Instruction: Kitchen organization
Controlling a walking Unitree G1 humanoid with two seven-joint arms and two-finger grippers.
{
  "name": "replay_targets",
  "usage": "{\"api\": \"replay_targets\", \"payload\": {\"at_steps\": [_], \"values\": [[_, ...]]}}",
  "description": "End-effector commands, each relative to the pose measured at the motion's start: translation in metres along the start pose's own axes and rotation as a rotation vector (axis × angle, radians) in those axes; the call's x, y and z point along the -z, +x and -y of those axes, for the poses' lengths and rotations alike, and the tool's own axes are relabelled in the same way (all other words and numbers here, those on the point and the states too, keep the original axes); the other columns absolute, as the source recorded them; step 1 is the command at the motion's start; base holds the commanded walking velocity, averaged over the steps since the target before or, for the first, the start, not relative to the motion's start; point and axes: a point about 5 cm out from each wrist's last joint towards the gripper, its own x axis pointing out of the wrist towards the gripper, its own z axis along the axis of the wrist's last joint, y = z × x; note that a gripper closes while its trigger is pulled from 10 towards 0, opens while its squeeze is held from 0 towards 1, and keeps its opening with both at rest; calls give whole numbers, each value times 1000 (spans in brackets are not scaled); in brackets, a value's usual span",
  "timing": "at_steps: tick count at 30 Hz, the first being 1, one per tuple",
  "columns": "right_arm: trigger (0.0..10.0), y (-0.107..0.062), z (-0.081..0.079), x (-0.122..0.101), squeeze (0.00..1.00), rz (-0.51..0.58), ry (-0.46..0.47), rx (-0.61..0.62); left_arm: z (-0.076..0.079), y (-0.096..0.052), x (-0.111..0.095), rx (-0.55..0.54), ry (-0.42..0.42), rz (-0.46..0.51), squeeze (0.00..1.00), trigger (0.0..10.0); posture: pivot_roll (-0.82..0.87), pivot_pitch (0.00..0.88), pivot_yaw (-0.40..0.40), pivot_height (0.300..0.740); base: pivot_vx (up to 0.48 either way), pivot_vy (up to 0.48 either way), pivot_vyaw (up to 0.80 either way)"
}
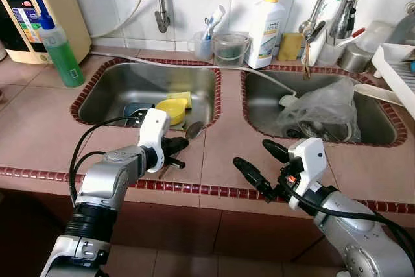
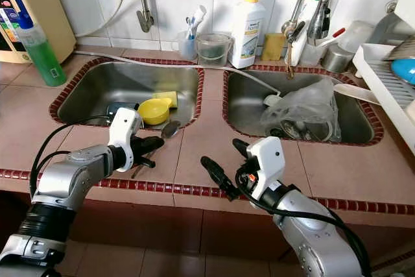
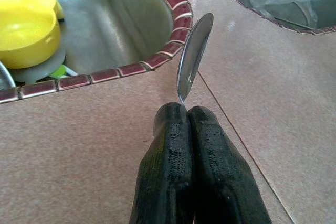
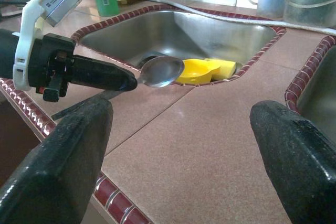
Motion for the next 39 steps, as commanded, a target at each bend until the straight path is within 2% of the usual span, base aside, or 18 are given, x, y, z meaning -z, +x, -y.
{"api": "replay_targets", "payload": {"at_steps": [1, 6, 11, 24, 31, 39], "values": [[10000, 1, 1, -2, 0, 0, -9, -10, 5, -2, -2, 37, 18, 2, 0, 10000, -18, 0, -9, 740, 0, 0, 0], [10000, 2, 1, -2, 0, 2, -7, -17, 17, -2, -3, 117, 43, 15, 0, 10000, -17, 0, -8, 740, 0, 0, 0], [10000, 3, 1, -2, 0, 10, 7, -28, 22, 0, -5, 141, 58, 20, 0, 10000, -18, 0, -4, 740, 0, 0, 0], [10000, 4, 8, -2, 0, 42, 26, -25, 21, 6, -21, 142, 87, 53, 0, 10000, -26, 0, 12, 740, 0, 0, 0], [10000, 5, 18, -6, 0, 59, 17, -13, 20, 6, -24, 149, 100, 65, 0, 10000, -25, 0, 13, 740, 0, 0, 0], [10000, 6, 19, -6, 0, 67, 16, -28, 18, 5, -26, 154, 108, 83, 0, 10000, -20, 0, 11, 740, 0, 0, 0]]}}
